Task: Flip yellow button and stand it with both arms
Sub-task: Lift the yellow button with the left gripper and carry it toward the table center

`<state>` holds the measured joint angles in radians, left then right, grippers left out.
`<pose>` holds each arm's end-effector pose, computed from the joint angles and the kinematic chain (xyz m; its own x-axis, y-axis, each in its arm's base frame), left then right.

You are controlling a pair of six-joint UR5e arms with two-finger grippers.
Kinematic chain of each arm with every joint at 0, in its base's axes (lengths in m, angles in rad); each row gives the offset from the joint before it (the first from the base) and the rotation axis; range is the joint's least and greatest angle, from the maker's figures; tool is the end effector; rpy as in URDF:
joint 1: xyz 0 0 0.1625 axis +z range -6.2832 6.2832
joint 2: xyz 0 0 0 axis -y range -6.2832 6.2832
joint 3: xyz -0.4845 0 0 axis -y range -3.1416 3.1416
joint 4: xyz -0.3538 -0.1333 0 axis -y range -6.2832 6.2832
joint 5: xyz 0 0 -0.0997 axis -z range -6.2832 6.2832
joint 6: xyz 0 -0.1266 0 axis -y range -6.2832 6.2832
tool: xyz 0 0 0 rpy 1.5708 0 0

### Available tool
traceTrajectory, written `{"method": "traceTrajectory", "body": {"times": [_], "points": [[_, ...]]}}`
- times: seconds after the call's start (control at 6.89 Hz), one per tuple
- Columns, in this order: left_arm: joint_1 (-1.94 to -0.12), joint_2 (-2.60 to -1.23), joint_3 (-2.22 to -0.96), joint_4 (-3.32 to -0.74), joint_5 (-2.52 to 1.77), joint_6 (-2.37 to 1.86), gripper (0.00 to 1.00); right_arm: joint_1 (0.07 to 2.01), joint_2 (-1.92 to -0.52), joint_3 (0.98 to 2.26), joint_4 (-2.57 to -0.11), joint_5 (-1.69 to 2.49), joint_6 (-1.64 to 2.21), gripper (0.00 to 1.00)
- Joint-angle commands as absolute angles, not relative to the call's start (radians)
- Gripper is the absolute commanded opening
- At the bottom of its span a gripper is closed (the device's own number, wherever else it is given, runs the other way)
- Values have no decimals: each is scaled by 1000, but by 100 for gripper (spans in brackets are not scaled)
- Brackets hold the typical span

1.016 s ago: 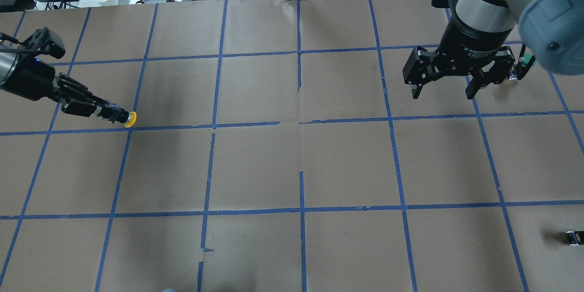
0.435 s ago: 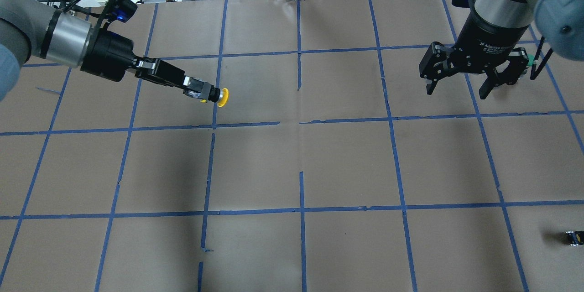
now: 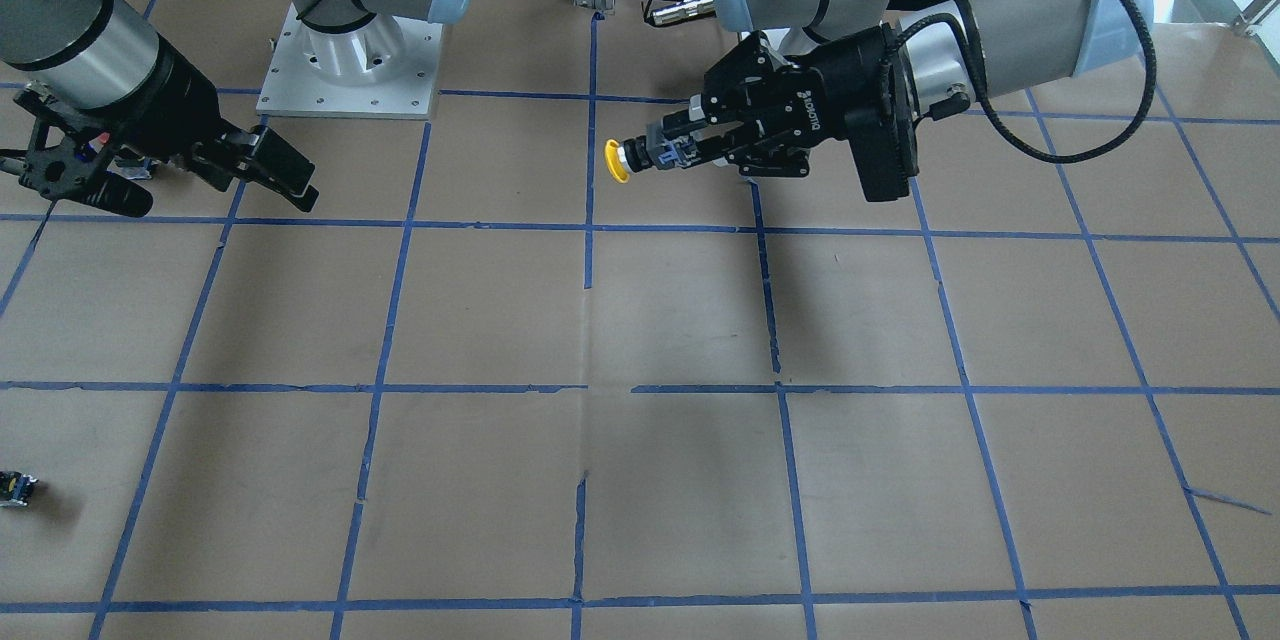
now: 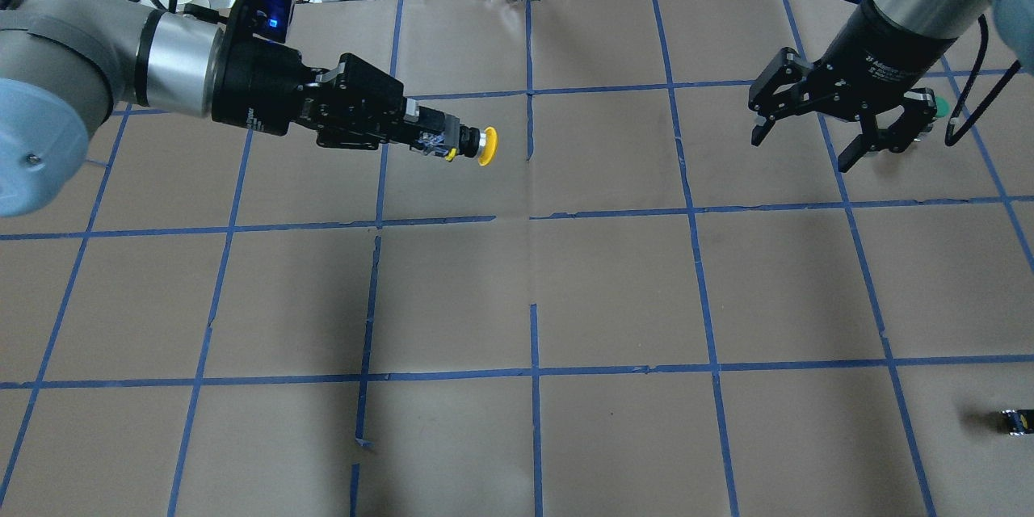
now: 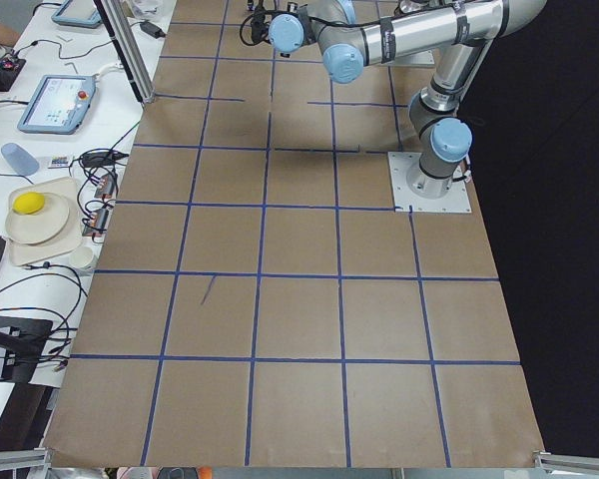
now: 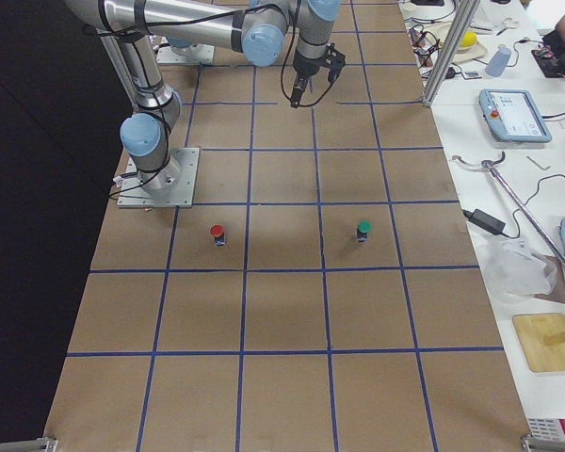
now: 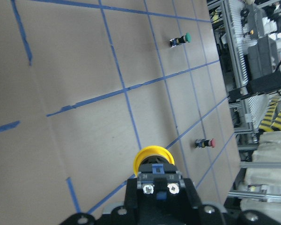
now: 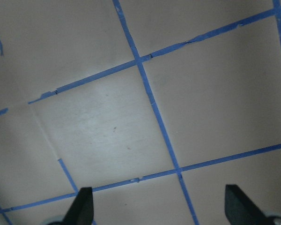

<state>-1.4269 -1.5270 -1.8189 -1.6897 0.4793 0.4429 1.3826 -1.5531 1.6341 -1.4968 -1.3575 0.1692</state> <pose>-0.1856 -0.4323 0.4877 -0.4341 0.0904 0.8963 0.0554 0.9957 -0.0736 0.0748 -0.4628 0.4807 -0.9092 0.3753 -0.1802 0.3428 0.9205 0.1874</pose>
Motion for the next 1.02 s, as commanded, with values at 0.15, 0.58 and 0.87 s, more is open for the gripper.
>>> {"method": "traceTrajectory", "body": {"times": [0.15,0.58,0.87], "points": [[-1514,-1479,-1968,-1674,197,339,10,1329,-1543,1611,-1482,-1027,438,100],[-1522,-1488,-1983,-1614,48,334,8,1333,-1565,1623,-1467,-832,707,100],[-1522,-1494,-1985,-1575,-4,333,8,1344,-1604,1626,-1373,-727,725,100]]}}
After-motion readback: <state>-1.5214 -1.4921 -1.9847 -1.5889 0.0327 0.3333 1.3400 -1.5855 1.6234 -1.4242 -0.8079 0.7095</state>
